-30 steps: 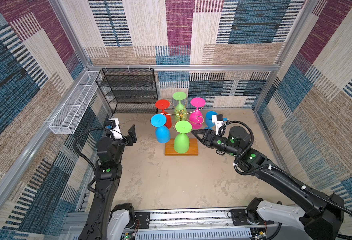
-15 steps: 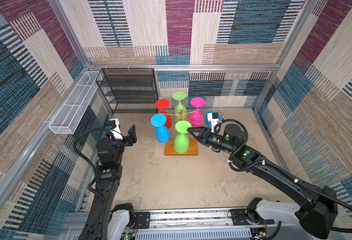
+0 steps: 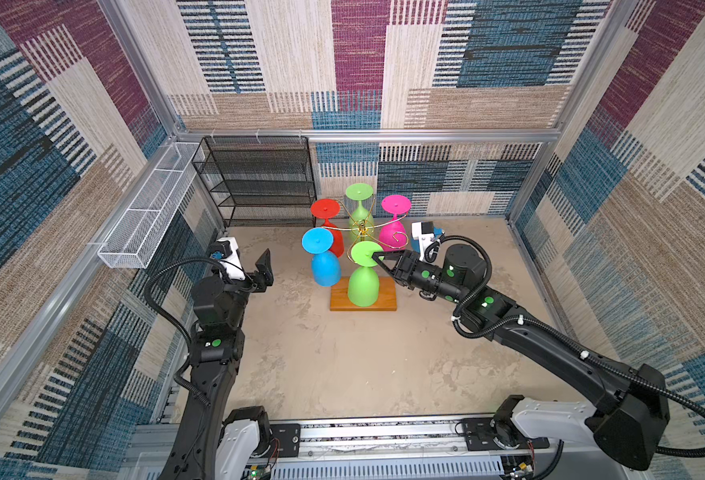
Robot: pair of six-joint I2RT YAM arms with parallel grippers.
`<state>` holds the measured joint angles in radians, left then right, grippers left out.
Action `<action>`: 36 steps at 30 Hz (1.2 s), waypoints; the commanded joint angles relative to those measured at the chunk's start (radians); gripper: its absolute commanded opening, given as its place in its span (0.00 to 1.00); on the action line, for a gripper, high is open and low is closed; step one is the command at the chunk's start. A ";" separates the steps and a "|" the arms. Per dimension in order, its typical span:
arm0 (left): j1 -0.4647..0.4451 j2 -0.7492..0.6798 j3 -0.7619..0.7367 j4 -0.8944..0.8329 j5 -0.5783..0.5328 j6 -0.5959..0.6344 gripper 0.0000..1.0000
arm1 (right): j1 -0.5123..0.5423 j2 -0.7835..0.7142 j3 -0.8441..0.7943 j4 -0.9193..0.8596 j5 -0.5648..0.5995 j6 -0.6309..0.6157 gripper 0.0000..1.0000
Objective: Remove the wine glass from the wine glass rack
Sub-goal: 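Move the right gripper to the green glass's foot on the rack, then close the right gripper on the green glass's foot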
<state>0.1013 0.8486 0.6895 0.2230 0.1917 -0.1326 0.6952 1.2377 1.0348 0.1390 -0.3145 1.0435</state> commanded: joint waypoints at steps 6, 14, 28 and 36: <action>0.001 -0.003 -0.003 0.035 0.019 -0.018 0.81 | 0.001 -0.007 -0.017 0.069 -0.007 0.031 0.17; 0.001 -0.003 -0.005 0.036 0.020 -0.021 0.82 | 0.001 -0.017 -0.031 0.079 -0.009 0.054 0.10; 0.000 -0.004 -0.005 0.039 0.025 -0.025 0.82 | 0.003 -0.061 -0.013 0.057 -0.018 0.077 0.00; 0.001 -0.005 -0.006 0.038 0.023 -0.024 0.82 | 0.001 -0.051 0.005 0.053 -0.025 0.068 0.00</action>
<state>0.1017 0.8463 0.6846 0.2287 0.2138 -0.1513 0.6964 1.1839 1.0271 0.1493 -0.3328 1.1233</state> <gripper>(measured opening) 0.817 0.069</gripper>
